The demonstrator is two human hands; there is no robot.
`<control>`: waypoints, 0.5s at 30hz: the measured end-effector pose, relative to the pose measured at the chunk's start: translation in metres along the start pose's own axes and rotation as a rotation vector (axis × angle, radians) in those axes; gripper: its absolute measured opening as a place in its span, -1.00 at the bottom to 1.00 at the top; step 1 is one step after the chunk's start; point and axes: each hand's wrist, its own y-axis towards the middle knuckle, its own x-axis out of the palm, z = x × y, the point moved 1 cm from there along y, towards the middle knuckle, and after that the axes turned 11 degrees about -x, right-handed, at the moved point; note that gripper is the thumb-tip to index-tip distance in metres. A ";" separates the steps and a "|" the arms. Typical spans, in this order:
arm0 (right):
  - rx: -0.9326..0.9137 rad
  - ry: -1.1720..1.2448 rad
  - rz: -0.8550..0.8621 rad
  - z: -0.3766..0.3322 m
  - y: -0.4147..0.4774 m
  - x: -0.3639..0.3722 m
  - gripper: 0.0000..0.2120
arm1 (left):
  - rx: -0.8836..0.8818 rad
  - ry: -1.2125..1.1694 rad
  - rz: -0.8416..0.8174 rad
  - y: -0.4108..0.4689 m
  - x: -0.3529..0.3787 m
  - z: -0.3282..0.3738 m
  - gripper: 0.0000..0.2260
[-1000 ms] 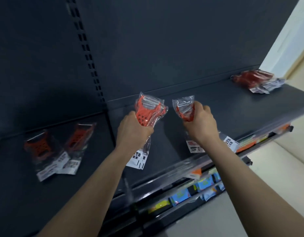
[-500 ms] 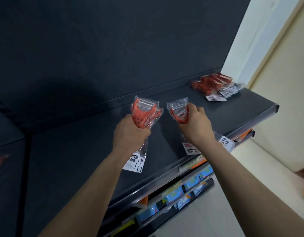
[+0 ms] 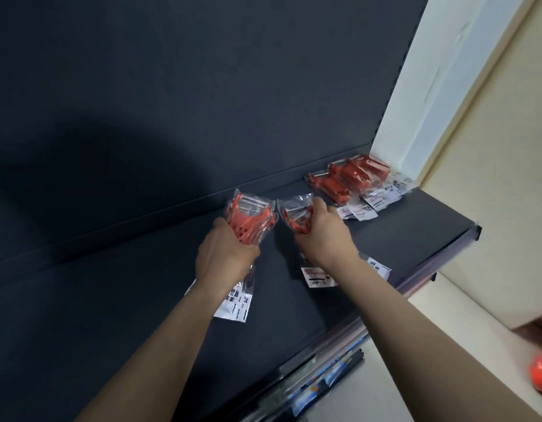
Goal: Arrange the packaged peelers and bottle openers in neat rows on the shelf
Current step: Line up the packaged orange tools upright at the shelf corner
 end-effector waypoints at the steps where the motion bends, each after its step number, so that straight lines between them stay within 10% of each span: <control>1: -0.019 0.013 -0.014 0.006 0.007 -0.001 -0.45 | -0.010 0.011 0.026 0.001 0.006 0.005 -0.63; 15: -0.307 0.030 -0.271 0.065 0.057 -0.012 -0.33 | -0.348 0.092 0.308 -0.023 0.070 0.060 -0.54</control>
